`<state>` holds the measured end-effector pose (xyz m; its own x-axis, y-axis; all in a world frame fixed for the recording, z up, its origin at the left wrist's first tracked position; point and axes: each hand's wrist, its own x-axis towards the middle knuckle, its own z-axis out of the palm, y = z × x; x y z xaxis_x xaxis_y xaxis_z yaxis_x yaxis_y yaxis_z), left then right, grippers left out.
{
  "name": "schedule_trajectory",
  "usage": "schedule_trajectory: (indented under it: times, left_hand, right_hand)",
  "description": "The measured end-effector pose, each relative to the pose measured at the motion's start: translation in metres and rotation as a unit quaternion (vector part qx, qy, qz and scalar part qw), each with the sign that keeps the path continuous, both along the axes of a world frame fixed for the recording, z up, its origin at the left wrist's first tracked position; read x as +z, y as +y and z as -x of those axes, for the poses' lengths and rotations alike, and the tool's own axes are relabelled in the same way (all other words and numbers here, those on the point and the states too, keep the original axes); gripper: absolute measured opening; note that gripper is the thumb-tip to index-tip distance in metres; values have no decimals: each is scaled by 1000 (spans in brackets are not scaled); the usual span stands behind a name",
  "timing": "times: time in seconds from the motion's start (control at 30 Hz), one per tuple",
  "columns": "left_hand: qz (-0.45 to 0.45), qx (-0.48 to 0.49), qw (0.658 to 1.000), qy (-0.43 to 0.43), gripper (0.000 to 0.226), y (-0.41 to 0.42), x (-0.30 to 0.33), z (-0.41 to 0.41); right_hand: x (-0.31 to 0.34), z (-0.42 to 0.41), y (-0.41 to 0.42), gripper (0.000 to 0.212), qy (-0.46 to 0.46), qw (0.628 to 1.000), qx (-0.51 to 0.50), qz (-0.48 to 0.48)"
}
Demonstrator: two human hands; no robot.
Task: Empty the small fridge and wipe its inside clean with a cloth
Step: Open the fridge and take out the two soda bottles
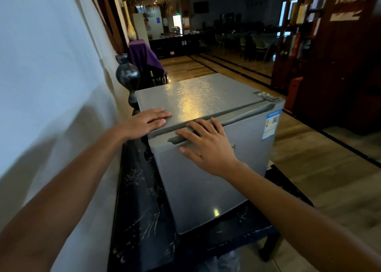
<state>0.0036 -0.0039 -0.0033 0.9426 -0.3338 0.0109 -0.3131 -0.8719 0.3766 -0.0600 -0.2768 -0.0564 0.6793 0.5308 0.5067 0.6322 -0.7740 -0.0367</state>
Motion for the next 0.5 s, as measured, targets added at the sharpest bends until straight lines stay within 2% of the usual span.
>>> schedule_trajectory:
  times: [0.13,0.23,0.33,0.4,0.5]
  left_hand:
    - [-7,12,1000,-18,50,1,-1,-1]
    - [21,21,998,-49,61,-5,-2,5]
    - [78,23,990,-114,44,-13,-14,16]
    - [91,16,984,-153,32,-16,-24,20]
    - [62,9,980,-188,34,-17,-29,19]
  right_hand:
    - [2,28,-16,48,-6,999,23,-40]
    - [10,52,-32,47,16,997,15,-78]
    - [15,79,-49,52,41,996,-21,-74]
    - [19,94,-66,53,106,992,-37,-51]
    - [35,118,-92,62,203,978,-48,-21]
